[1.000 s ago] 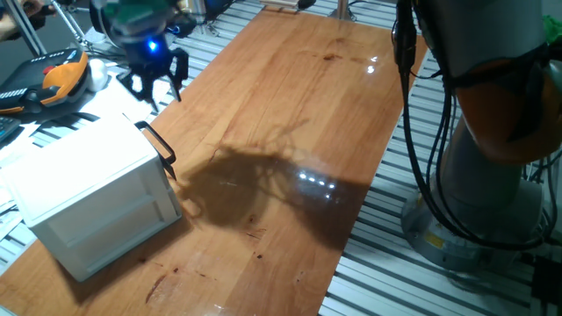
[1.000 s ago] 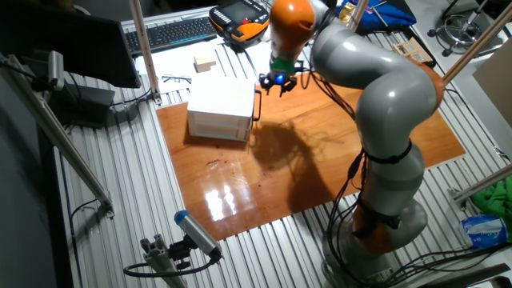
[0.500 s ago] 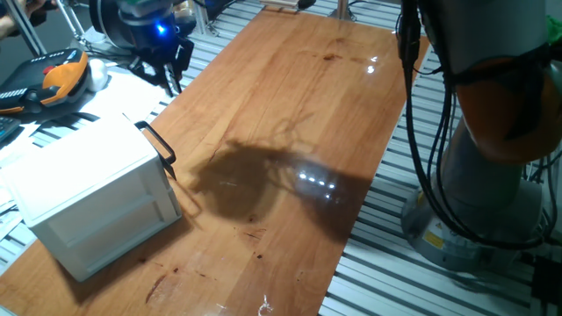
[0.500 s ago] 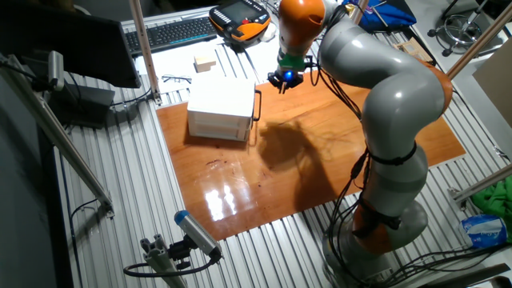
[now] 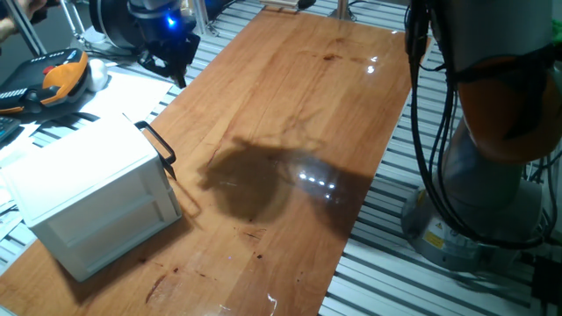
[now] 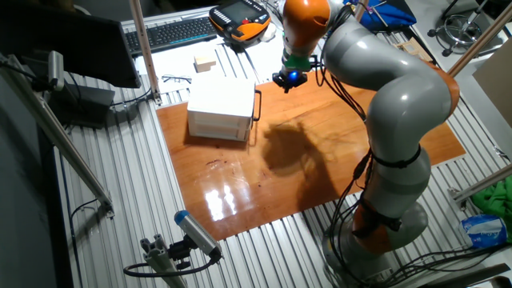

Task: Put things in the drawer

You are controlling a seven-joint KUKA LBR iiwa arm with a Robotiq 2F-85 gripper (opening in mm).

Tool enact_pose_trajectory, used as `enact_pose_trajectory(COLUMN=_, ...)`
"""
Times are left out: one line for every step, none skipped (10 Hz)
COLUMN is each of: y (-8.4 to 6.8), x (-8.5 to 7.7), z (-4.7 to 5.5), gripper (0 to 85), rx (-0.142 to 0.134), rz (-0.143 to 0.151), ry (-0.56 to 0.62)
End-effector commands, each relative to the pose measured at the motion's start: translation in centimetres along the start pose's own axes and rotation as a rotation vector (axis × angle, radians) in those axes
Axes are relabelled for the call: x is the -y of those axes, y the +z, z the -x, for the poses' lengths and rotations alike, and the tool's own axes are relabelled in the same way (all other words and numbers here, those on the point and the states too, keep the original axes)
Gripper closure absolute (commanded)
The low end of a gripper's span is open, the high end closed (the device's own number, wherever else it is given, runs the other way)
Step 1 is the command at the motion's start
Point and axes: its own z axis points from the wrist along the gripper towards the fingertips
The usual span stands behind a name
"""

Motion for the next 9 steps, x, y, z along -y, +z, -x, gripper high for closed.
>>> enact_pose_trajectory(y=-0.8, x=0.8, z=0.3, gripper=85.0, rx=-0.007, rz=0.004, ry=-0.021)
enact_pose_trajectory(y=-1.5, x=1.6, z=0.7, gripper=85.0, rx=-0.013, rz=0.004, ry=-0.048)
enact_pose_trajectory(y=-2.0, x=2.4, z=1.0, gripper=85.0, rx=-0.014, rz=0.007, ry=-0.075)
enact_pose_trajectory(y=-2.2, x=2.5, z=0.9, gripper=85.0, rx=-0.001, rz=-0.004, ry=-0.089)
enact_pose_trajectory(y=-2.2, x=2.4, z=0.9, gripper=85.0, rx=0.014, rz=-0.011, ry=-0.098)
enact_pose_trajectory(y=-2.2, x=2.3, z=0.8, gripper=85.0, rx=0.030, rz=-0.026, ry=-0.116)
enact_pose_trajectory(y=-2.4, x=2.4, z=0.7, gripper=85.0, rx=0.039, rz=-0.030, ry=-0.148)
enact_pose_trajectory(y=-2.4, x=2.5, z=0.7, gripper=85.0, rx=0.032, rz=-0.025, ry=-0.189)
enact_pose_trajectory(y=-2.5, x=2.5, z=0.5, gripper=85.0, rx=0.020, rz=-0.010, ry=-0.204)
